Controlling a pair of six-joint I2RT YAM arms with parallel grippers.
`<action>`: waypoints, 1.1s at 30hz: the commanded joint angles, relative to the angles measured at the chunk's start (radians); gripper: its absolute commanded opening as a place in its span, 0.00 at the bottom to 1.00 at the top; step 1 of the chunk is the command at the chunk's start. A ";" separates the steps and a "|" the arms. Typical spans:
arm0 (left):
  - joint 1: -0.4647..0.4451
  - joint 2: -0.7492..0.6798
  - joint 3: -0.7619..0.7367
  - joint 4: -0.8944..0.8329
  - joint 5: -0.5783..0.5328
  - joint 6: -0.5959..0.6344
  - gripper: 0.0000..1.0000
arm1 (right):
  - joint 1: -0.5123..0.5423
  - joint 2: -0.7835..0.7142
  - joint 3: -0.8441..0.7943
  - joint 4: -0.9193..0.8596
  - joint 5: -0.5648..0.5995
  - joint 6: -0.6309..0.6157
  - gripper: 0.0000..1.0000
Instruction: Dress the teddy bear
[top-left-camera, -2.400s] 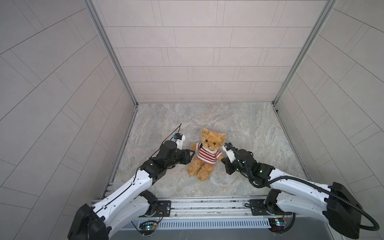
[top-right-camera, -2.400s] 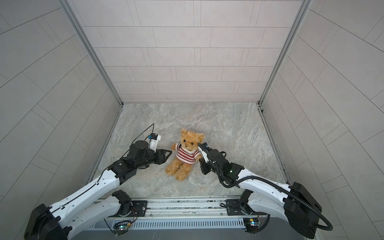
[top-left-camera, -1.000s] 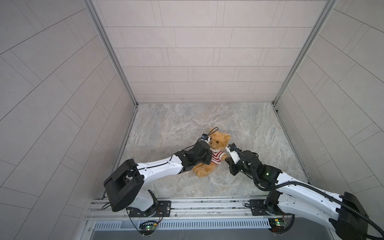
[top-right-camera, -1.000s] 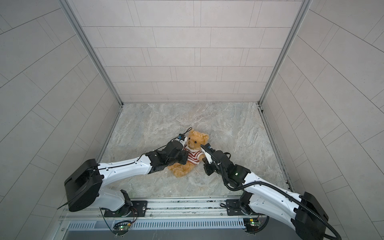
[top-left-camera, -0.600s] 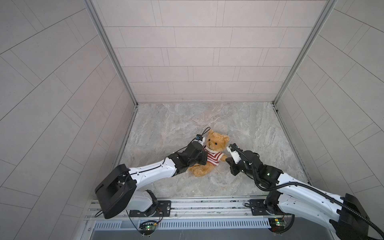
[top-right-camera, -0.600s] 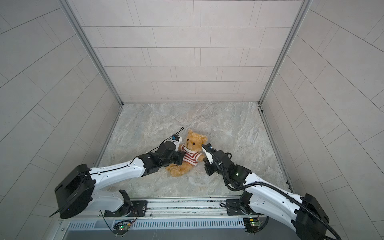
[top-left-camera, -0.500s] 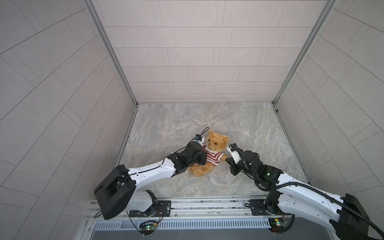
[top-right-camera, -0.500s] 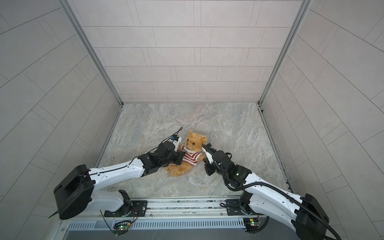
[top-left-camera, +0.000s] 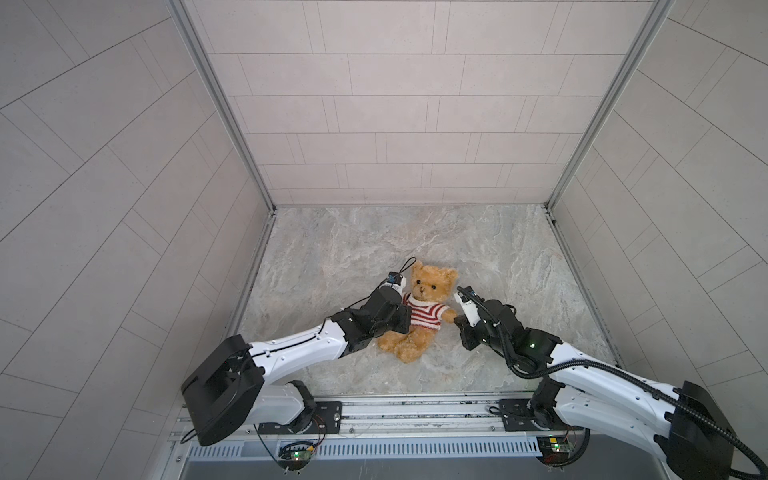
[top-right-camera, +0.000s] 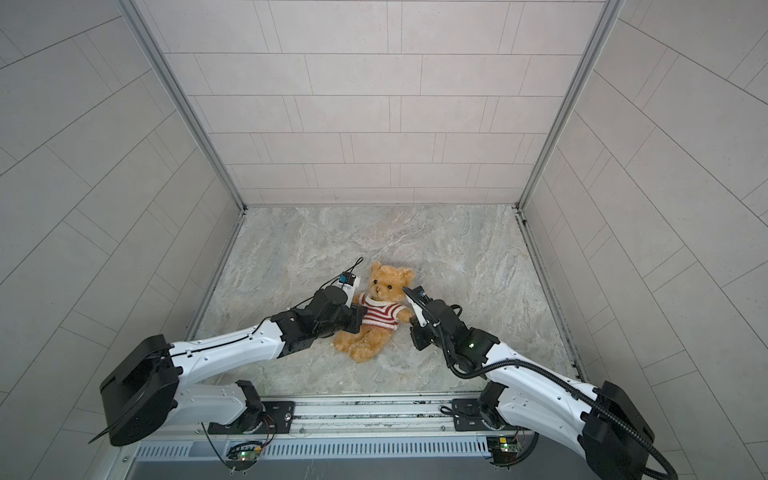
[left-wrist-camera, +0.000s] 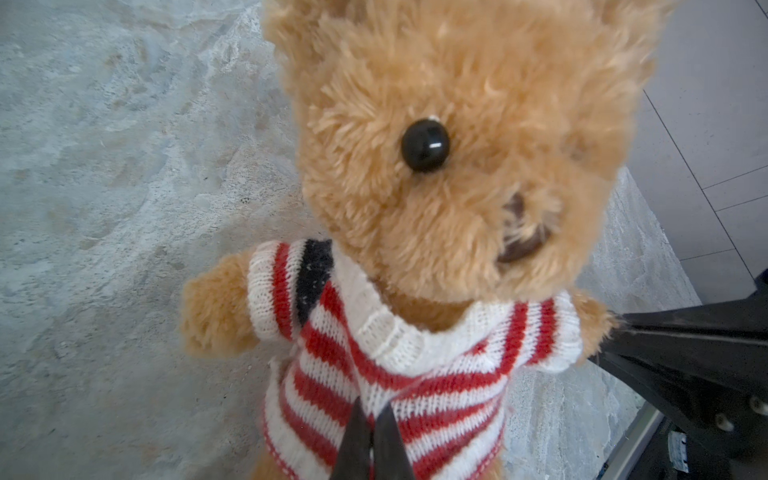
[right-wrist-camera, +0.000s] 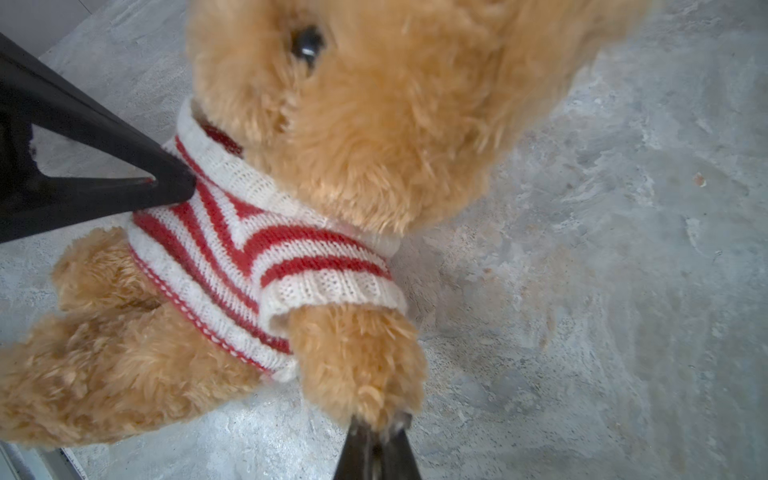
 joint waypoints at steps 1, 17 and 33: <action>-0.001 -0.020 0.001 -0.030 -0.016 -0.002 0.04 | -0.007 -0.003 0.024 -0.009 0.033 0.004 0.00; -0.011 -0.015 -0.038 0.043 0.109 0.006 0.36 | -0.044 0.055 0.045 -0.019 0.028 -0.025 0.04; -0.048 -0.035 -0.085 0.086 0.112 -0.051 0.37 | -0.189 0.270 0.166 0.018 -0.057 -0.092 0.07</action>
